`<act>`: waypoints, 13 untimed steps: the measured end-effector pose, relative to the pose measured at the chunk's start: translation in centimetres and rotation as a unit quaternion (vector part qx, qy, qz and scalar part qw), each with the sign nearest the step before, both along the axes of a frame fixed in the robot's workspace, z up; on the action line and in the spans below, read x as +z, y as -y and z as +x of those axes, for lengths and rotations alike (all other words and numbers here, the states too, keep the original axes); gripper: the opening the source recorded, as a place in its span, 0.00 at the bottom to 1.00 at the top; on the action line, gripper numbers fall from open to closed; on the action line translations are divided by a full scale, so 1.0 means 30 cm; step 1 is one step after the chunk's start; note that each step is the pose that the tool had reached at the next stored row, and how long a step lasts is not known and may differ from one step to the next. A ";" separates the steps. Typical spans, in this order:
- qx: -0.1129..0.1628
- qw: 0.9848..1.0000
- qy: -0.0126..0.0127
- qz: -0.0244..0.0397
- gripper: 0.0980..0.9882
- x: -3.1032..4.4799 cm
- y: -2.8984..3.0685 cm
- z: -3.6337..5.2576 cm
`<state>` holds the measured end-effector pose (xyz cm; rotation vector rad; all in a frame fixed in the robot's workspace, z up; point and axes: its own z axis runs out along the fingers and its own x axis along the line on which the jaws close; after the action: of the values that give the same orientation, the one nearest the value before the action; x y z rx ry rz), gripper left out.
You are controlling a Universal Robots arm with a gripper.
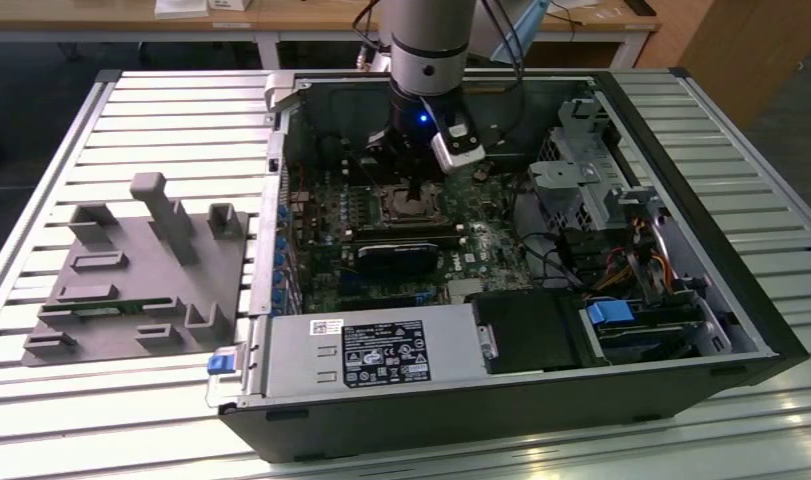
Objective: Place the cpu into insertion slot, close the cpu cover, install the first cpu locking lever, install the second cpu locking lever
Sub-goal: 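Close the cpu cover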
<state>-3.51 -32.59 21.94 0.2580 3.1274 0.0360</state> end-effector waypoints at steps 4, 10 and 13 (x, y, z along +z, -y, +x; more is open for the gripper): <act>0.000 1.000 0.000 0.000 0.01 0.007 0.000 0.000; 0.000 1.000 0.000 0.000 0.01 0.031 0.000 0.000; 0.000 1.000 0.000 0.000 0.01 0.044 0.000 0.000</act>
<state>-3.51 -32.59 23.26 0.2592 3.1273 0.0362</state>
